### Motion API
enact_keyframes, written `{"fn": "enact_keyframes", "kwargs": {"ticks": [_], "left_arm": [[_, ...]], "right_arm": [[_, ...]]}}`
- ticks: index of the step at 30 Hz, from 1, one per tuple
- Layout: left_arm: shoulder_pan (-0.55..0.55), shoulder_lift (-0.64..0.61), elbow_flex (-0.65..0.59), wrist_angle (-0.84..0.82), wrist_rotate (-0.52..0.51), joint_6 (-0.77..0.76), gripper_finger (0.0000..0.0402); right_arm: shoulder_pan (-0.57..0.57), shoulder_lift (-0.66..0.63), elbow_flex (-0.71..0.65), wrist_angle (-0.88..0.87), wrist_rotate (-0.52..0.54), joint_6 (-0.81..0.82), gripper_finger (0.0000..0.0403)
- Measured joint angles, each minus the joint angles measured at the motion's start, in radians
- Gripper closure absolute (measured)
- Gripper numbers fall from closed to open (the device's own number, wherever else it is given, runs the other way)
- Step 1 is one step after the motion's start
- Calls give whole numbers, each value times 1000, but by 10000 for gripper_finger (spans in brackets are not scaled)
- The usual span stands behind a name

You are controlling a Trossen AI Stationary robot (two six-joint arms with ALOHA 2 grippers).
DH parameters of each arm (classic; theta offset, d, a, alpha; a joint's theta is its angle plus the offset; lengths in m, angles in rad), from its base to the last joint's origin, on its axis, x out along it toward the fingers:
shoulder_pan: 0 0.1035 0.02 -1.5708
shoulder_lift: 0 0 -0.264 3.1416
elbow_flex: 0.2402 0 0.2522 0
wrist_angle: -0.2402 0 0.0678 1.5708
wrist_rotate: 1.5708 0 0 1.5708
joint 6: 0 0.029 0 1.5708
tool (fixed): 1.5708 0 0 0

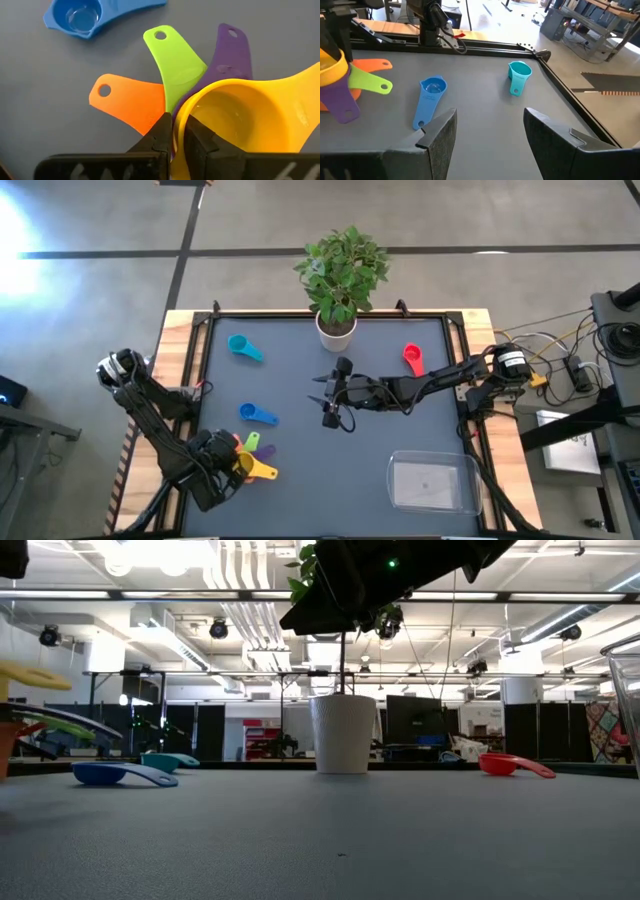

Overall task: Nest measuring cups in basket
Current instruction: Stack the yellow measuring cup on top of the violet measuring cup

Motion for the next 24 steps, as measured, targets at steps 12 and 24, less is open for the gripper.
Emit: {"fn": "enact_keyframes", "kwargs": {"ticks": [12, 24], "left_arm": [[-29, -29, 0, -46, -71, -77, 393], [-89, -31, 0, -116, -99, -236, 393]], "right_arm": [[0, 0, 0, 0, 0, 1, 183], [0, 0, 0, 0, 0, 1, 183]]}}
